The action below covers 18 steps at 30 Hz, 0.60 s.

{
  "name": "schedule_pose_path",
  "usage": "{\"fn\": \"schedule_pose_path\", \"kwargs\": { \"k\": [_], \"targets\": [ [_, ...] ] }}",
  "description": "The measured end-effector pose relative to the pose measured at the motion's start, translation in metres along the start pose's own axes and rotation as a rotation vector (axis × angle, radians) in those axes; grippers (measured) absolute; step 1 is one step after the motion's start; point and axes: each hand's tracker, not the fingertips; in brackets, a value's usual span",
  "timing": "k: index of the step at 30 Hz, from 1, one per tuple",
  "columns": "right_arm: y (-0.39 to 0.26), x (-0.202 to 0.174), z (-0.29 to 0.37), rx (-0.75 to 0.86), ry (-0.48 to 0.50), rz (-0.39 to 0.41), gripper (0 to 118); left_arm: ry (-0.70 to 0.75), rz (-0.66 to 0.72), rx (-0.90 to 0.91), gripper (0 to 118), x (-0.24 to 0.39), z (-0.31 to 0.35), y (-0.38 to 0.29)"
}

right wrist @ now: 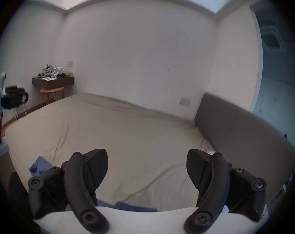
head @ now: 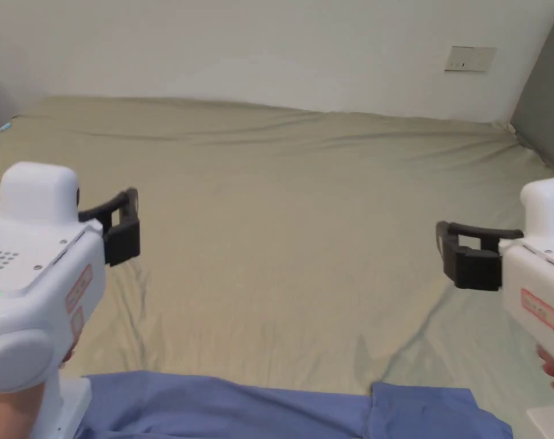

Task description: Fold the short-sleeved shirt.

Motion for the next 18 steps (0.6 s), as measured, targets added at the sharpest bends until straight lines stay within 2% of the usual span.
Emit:
{"fn": "schedule_pose_path", "kwargs": {
  "k": [1,3,4,5,7,10,13,18],
  "targets": [
    [0.002,-0.010,0.004,0.028,-0.019,0.025,92,-0.001,-0.009,0.025,42,0.005,0.003,0.003],
    [0.005,-0.031,0.010,0.066,-0.038,0.052,57,0.006,0.010,0.035,14,0.016,0.004,0.001],
    [0.005,-0.039,0.011,0.069,-0.035,0.042,29,0.027,0.005,0.066,5,0.021,0.006,-0.001],
    [0.004,-0.046,0.013,0.081,-0.031,0.029,2,0.054,0.007,0.099,1,0.025,0.009,-0.003],
    [0.001,-0.057,0.017,0.121,-0.041,0.007,2,0.049,-0.050,0.128,0,0.040,0.016,0.000],
    [0.002,-0.066,0.017,0.114,-0.060,0.040,2,-0.010,-0.048,0.095,0,0.048,0.013,-0.006],
    [0.004,-0.066,0.013,0.119,-0.063,0.038,2,-0.031,-0.088,0.076,0,0.056,0.013,-0.006],
    [0.005,-0.060,0.010,0.117,-0.092,0.050,2,-0.065,-0.079,0.043,0,0.050,0.009,-0.002]
  ]
}}
